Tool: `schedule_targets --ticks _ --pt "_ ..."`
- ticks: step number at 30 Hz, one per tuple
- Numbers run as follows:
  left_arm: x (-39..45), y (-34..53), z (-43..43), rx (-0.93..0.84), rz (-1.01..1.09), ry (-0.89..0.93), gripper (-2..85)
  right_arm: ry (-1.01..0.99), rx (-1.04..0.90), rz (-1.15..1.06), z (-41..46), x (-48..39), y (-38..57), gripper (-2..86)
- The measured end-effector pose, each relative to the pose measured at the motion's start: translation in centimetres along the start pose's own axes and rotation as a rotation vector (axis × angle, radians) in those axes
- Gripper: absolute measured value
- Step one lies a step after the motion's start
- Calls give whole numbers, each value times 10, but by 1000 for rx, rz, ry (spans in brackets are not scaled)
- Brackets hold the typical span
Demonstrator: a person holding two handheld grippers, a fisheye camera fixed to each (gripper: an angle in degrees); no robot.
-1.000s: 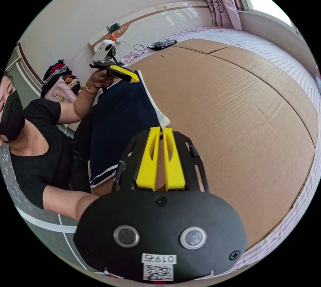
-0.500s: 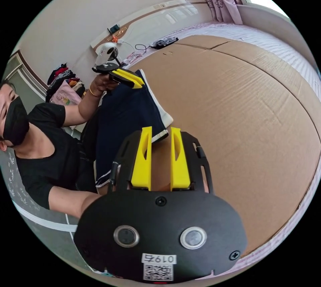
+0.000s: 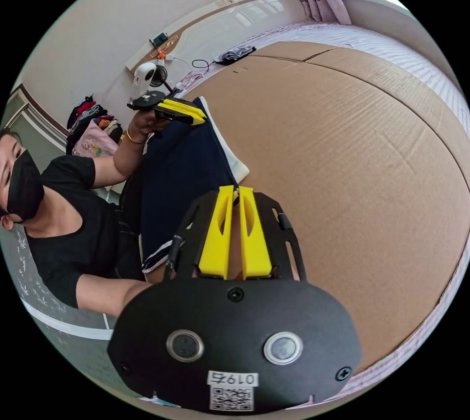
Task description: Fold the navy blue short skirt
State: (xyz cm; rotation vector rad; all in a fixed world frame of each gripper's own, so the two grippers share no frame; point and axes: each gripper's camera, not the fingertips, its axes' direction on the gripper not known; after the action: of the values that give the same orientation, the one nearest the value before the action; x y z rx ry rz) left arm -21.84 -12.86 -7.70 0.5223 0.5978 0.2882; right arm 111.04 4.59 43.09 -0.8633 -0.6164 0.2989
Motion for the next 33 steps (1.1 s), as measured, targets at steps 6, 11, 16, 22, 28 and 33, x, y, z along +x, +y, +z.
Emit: schedule_targets --ticks 6,11,16,22,28,33 --pt "16 16 -44 -14 -28 -50 64 9 12 10 40 -9 38 46" --pt "22 42 -93 80 -93 -17 64 44 151 22 60 -19 89 49" --pt "31 94 -179 286 -142 -10 37 217 436 -41 61 -60 143 4" --pt "120 214 -294 422 30 -162 15 528 697 -236 91 -213 182 -6" --pt "261 341 -380 513 264 -442 8 807 717 -375 209 -388 191 -10" --pt "358 426 -410 550 316 -527 8 776 703 -384 348 -490 249 -9"
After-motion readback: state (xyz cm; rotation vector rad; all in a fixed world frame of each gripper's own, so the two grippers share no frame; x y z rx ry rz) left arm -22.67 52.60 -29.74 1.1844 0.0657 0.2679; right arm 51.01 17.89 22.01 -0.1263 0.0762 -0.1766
